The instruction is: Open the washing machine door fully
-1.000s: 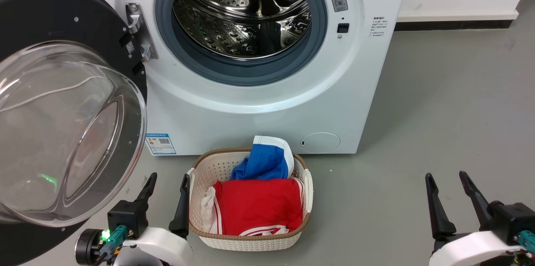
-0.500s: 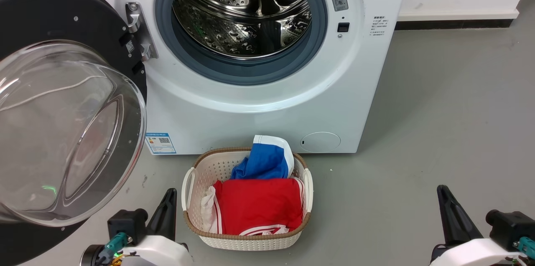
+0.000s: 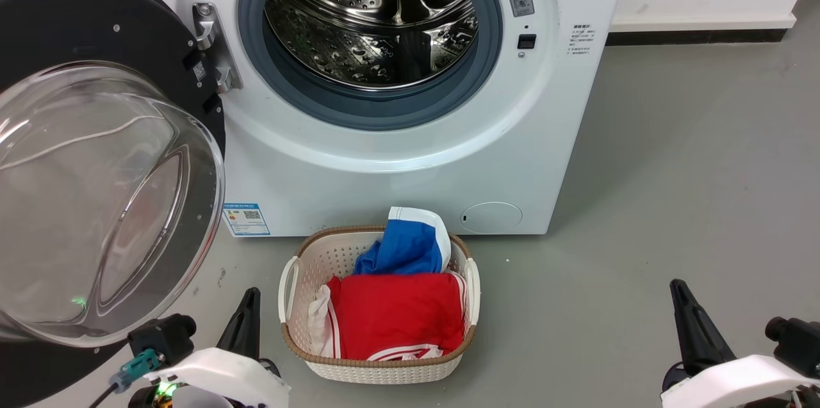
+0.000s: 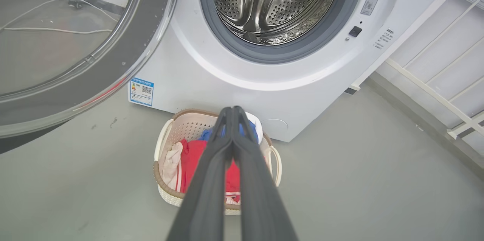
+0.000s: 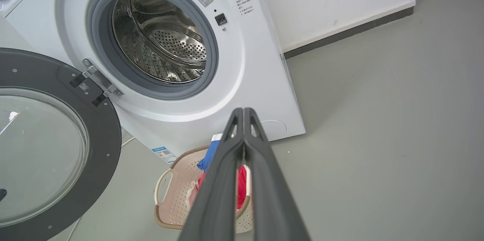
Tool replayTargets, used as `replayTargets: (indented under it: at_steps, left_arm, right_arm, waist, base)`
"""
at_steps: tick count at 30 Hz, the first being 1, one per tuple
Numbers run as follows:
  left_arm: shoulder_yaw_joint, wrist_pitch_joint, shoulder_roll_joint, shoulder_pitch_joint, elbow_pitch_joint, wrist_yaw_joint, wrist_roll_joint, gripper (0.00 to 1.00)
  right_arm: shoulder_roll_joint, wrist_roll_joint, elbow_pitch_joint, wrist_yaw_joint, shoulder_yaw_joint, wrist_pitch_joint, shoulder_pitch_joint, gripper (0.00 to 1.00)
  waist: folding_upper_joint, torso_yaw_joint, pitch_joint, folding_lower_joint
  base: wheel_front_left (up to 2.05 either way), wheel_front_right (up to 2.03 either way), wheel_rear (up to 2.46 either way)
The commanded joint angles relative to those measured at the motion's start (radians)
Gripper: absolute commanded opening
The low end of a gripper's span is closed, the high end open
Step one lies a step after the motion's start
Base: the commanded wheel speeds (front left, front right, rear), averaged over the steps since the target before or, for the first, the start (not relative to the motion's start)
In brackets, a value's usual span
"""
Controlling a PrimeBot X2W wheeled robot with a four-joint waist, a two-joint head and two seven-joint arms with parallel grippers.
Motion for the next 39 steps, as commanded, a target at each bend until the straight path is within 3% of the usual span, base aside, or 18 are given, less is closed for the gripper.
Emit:
replayTargets:
  at_steps: [1, 19, 39]
  left_arm:
    - [0.016, 0.006, -0.001, -0.032, -0.011, -0.009, -0.037, 0.00]
    - [0.087, 0.056, -0.037, -0.051, 0.007, -0.054, -0.290, 0.00]
    - [0.148, 0.101, -0.069, -0.067, 0.022, -0.093, -0.508, 0.00]
  right_arm:
    - [-0.004, 0.044, -0.006, 0.000, -0.003, 0.002, -0.034, 0.00]
    - [-0.005, 0.340, 0.044, 0.000, -0.011, 0.033, -0.076, 0.00]
    - [-0.006, 0.594, 0.088, 0.000, -0.019, 0.060, -0.113, 0.00]
  waist:
    - [0.0000, 0.000, 0.000, 0.0000]
    - [0.0000, 0.002, 0.001, 0.0000]
    - [0.0000, 0.005, 0.003, 0.0000]
  base:
    - [0.00, 0.00, 0.00]
    - [0.00, 0.00, 0.00]
    - [0.00, 0.00, 0.00]
